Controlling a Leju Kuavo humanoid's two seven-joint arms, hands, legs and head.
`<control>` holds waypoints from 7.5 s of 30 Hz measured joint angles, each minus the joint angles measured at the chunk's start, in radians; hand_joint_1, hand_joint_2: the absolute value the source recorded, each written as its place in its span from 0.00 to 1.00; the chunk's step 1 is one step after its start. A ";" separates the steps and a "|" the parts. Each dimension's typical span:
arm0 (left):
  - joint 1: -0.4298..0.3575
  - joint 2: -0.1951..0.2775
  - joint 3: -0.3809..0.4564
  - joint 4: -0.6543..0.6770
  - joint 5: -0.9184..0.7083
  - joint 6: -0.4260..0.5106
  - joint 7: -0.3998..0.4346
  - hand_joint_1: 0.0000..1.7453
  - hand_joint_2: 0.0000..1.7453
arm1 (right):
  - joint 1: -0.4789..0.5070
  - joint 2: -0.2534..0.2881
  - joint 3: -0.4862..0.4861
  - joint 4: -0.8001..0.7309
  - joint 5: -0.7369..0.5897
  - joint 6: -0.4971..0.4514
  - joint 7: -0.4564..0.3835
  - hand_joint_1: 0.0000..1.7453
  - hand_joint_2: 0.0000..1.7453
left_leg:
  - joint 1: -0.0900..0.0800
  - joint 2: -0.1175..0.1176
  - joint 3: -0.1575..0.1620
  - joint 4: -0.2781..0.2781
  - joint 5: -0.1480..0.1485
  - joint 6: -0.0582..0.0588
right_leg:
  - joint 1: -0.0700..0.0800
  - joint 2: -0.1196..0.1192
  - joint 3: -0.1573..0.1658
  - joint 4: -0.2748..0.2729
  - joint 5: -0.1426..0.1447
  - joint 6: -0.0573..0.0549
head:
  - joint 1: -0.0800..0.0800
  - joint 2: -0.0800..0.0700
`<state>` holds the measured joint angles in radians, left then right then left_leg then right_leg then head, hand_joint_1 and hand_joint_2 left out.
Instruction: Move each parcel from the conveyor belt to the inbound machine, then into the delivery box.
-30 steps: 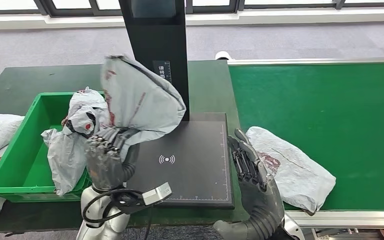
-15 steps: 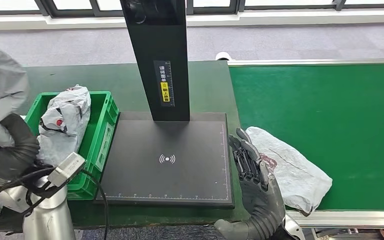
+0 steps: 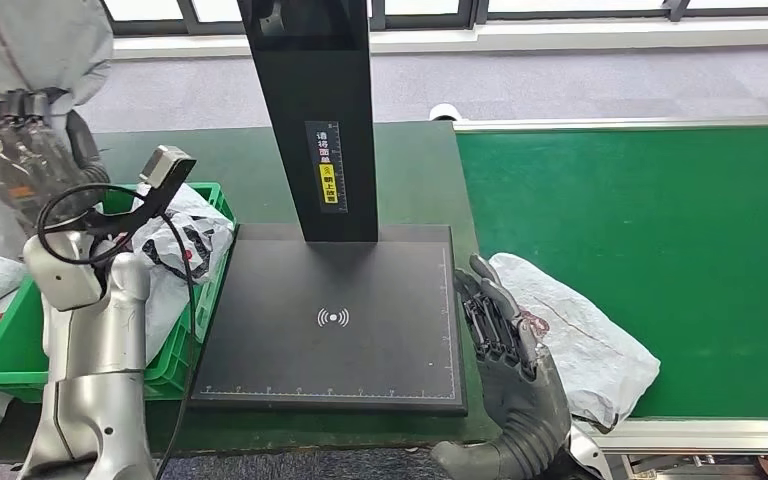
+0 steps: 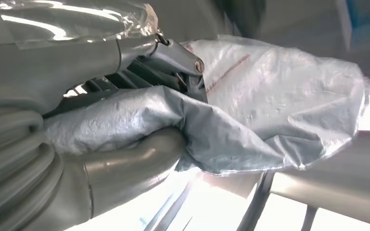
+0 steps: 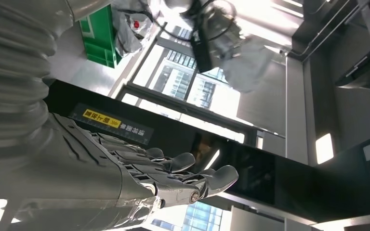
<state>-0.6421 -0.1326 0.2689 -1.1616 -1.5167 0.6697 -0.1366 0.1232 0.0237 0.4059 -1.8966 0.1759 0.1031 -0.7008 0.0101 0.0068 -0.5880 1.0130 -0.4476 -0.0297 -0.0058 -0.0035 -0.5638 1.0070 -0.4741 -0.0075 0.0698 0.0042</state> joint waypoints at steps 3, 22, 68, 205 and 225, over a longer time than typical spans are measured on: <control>-0.053 0.041 -0.055 0.216 0.002 -0.036 0.050 1.00 1.00 | -0.007 -0.003 0.000 0.001 -0.008 0.010 0.000 0.00 1.00 | 0.000 0.000 -0.001 0.000 0.001 0.000 | 0.000 0.000 0.000 0.000 0.001 0.000 | 0.000 0.000; -0.124 0.089 -0.095 0.623 0.014 -0.141 0.072 1.00 1.00 | -0.037 -0.013 0.000 0.026 -0.014 0.033 0.000 0.00 1.00 | -0.001 0.002 -0.004 0.000 0.000 0.000 | 0.000 0.002 -0.003 0.000 0.002 0.001 | 0.000 0.000; 0.142 -0.123 0.057 -0.091 0.362 0.033 -0.245 0.00 0.00 | -0.006 -0.014 0.000 0.031 0.054 -0.056 0.000 0.00 1.00 | 0.000 0.000 -0.006 0.000 0.001 0.001 | 0.001 0.000 -0.004 0.000 0.001 0.002 | 0.000 0.000; 0.724 -0.099 -0.429 -0.537 1.130 -0.654 -0.564 0.00 1.00 | -0.096 0.224 -0.390 0.602 0.557 -0.168 0.330 1.00 1.00 | -0.001 -0.004 -0.010 0.001 0.000 0.006 | 0.000 -0.005 -0.004 -0.002 0.000 0.006 | 0.000 0.000; 0.719 -0.094 -0.443 -0.517 1.124 -0.631 -0.549 0.00 0.00 | -0.140 0.219 -0.388 0.680 0.423 -0.096 0.168 0.00 1.00 | -0.001 -0.004 -0.010 0.002 0.000 0.006 | -0.001 -0.005 -0.005 -0.002 0.000 0.006 | 0.000 0.000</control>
<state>0.0768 -0.2270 -0.1741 -1.6781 -0.3932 0.0382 -0.6853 -0.0164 0.2425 0.0175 -1.2163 0.5986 0.0067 -0.5329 0.0089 0.0025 -0.5980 1.0145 -0.4475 -0.0241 -0.0063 -0.0083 -0.5686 1.0046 -0.4742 -0.0011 0.0694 0.0040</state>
